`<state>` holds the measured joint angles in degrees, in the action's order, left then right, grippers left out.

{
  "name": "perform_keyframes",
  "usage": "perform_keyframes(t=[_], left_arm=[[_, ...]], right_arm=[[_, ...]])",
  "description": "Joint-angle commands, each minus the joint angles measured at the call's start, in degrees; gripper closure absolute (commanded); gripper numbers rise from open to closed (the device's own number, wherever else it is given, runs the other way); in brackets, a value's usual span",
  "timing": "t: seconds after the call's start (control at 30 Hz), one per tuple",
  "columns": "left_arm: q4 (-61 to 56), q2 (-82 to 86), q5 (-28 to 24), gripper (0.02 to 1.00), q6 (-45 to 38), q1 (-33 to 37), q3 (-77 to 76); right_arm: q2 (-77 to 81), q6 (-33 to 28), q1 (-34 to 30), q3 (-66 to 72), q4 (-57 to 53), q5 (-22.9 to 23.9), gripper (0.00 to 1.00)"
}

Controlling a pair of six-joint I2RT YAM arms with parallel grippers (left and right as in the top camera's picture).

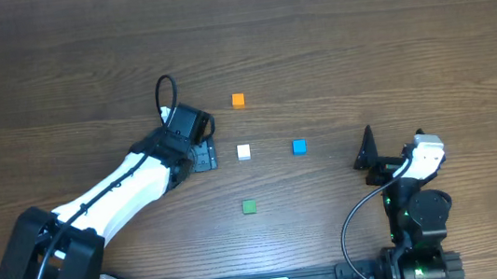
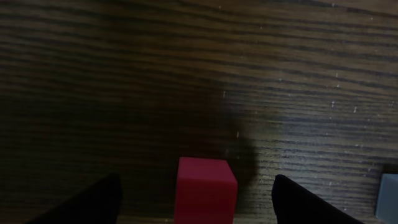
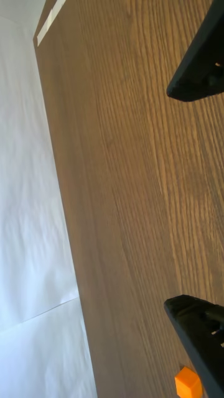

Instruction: Stack Cubes

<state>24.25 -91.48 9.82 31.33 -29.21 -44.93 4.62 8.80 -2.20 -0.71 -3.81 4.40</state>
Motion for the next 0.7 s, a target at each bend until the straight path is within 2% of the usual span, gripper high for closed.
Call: perform_keyframes(t=[0.03, 0.53, 0.7], left_arm=[[-0.24, -1.55, -1.25, 0.255, 0.46, 0.35, -0.72], [-0.26, -1.66, -2.91, 0.411, 0.42, 0.20, -0.72], [-0.07, -1.66, -2.93, 0.551, 0.42, 0.20, -0.72]], right_arm=[[-0.15, -0.07, 0.00, 0.39, -0.09, -0.31, 0.009], [-0.17, -0.07, 0.00, 0.39, -0.07, -0.31, 0.009], [-0.15, -0.07, 0.00, 0.39, -0.07, -0.33, 0.007]])
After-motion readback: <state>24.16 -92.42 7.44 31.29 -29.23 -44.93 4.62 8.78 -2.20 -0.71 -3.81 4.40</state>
